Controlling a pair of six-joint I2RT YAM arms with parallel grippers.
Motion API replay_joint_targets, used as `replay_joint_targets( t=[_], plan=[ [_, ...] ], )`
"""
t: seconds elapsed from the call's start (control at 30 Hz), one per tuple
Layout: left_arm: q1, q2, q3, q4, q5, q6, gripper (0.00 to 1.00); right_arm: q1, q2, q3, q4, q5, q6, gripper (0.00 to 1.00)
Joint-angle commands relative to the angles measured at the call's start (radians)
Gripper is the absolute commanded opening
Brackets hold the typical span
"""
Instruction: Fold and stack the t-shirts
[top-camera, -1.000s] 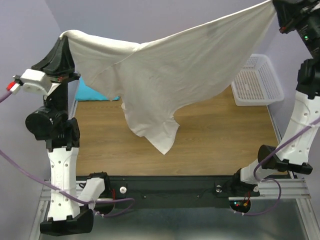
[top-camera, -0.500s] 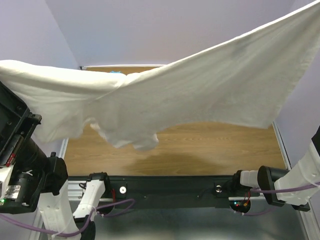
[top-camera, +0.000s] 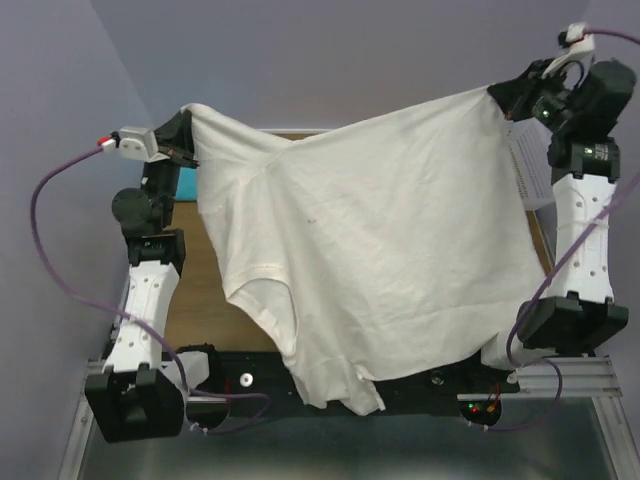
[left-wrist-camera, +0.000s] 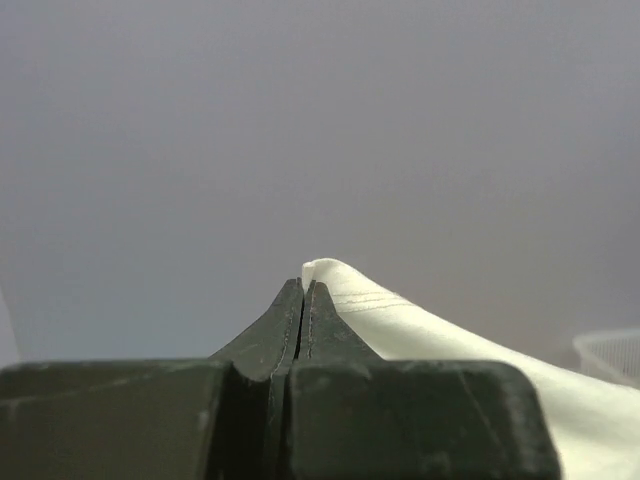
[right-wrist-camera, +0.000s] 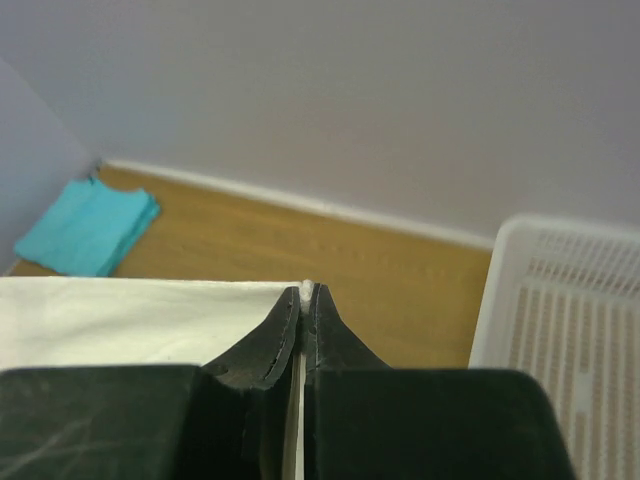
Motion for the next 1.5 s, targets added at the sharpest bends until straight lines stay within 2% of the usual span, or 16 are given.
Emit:
replay_joint_targets(
  t=[0.0,0.1,0.23,0.3,0.4,0.57,0.7,0.77,0.8,0.9,0.93,1.03,1.2,1.23,1.33,1.47],
  plan=[
    [0.000,0.105,-0.088,0.172,0.030,0.027,0.00,0.035,0.033,-0.196,0.099,-0.106,-0.015,0.01],
    [0.001,0.232,-0.138,0.228,0.045,0.051,0.00,0.082,0.105,-0.377,0.220,-0.094,-0.041,0.01],
    [0.001,0.434,-0.114,0.228,0.059,0.097,0.00,0.131,0.248,-0.493,0.431,-0.027,-0.062,0.01],
    [0.001,0.511,-0.063,0.191,0.056,0.111,0.00,0.147,0.314,-0.484,0.474,0.004,-0.085,0.01],
    [0.003,0.658,0.001,0.173,0.049,0.116,0.00,0.170,0.473,-0.381,0.477,0.093,-0.105,0.01],
    [0.001,0.723,0.081,0.133,0.036,0.130,0.00,0.171,0.529,-0.312,0.474,0.134,-0.104,0.01],
    [0.007,0.653,0.066,0.124,0.050,0.136,0.00,0.171,0.426,-0.297,0.446,0.056,-0.141,0.01],
    [0.026,0.538,0.032,0.125,0.027,0.116,0.00,0.171,0.382,-0.240,0.356,-0.042,-0.164,0.01],
    [0.032,0.492,0.020,0.127,0.021,0.102,0.00,0.171,0.354,-0.132,0.284,-0.069,-0.159,0.00],
    [0.052,0.290,-0.025,0.127,-0.043,0.056,0.00,0.171,0.308,-0.001,0.134,-0.134,-0.130,0.01],
    [0.055,0.189,-0.029,0.118,-0.069,0.047,0.00,0.171,0.277,0.092,0.080,-0.152,-0.122,0.01],
    [0.066,0.008,-0.037,0.079,-0.210,0.021,0.00,0.173,0.192,0.238,0.035,-0.153,-0.078,0.01],
    [0.070,-0.207,0.009,0.030,-0.347,0.012,0.00,0.174,0.086,0.475,0.029,-0.130,0.013,0.01],
    [0.072,-0.229,0.033,0.022,-0.379,0.008,0.00,0.174,0.073,0.569,0.032,-0.116,0.046,0.01],
    [0.072,-0.286,0.073,0.013,-0.430,0.008,0.00,0.174,0.052,0.674,0.079,-0.081,0.095,0.00],
    [0.070,-0.323,0.147,0.012,-0.389,0.001,0.00,0.171,-0.005,0.740,0.179,-0.039,0.178,0.01]
  ],
)
